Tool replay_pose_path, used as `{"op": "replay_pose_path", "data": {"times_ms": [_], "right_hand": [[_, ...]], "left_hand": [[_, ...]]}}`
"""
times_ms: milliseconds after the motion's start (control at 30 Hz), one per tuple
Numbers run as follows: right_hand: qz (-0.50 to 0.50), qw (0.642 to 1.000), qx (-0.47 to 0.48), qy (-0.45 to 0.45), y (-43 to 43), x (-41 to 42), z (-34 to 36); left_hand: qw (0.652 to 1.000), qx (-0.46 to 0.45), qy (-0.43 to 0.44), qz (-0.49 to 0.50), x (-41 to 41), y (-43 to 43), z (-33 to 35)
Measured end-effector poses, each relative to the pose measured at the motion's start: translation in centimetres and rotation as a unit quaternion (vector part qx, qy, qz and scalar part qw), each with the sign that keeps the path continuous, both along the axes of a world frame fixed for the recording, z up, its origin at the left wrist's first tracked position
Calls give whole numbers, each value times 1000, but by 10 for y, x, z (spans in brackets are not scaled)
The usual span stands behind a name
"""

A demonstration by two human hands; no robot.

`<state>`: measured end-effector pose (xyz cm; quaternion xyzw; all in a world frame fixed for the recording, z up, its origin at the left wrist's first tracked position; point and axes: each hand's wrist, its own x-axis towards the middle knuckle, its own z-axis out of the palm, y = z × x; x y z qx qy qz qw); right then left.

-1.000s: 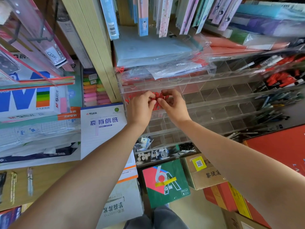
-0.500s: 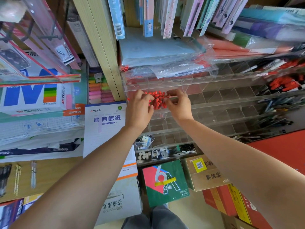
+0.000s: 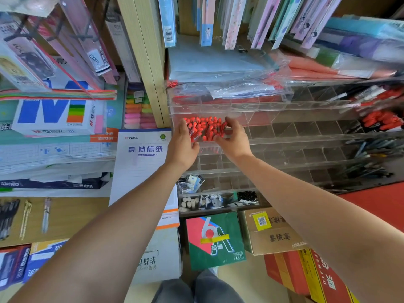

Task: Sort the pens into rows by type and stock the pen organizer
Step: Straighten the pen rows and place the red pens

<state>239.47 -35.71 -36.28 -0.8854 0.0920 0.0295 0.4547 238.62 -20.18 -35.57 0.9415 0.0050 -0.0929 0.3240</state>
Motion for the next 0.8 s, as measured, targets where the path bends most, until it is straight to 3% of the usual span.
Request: {"op": "replay_pose_path", "data": {"times_ms": [133,400,633,800], "right_hand": [[2,1000,15,-13,-6,0,-4],[-35,992,-15,-118,-7,-8,2],[63,993,46,-83,38,-30,25],[113,989,82,-42,124,-51,23]], "left_hand": [[1000,-28,9,5,-1,1,-5],[994,14,-63,84,-5,0,-8],[984,-2,-147,105,-25,36,8],[989,-42,-124,71,-51,116,1]]}}
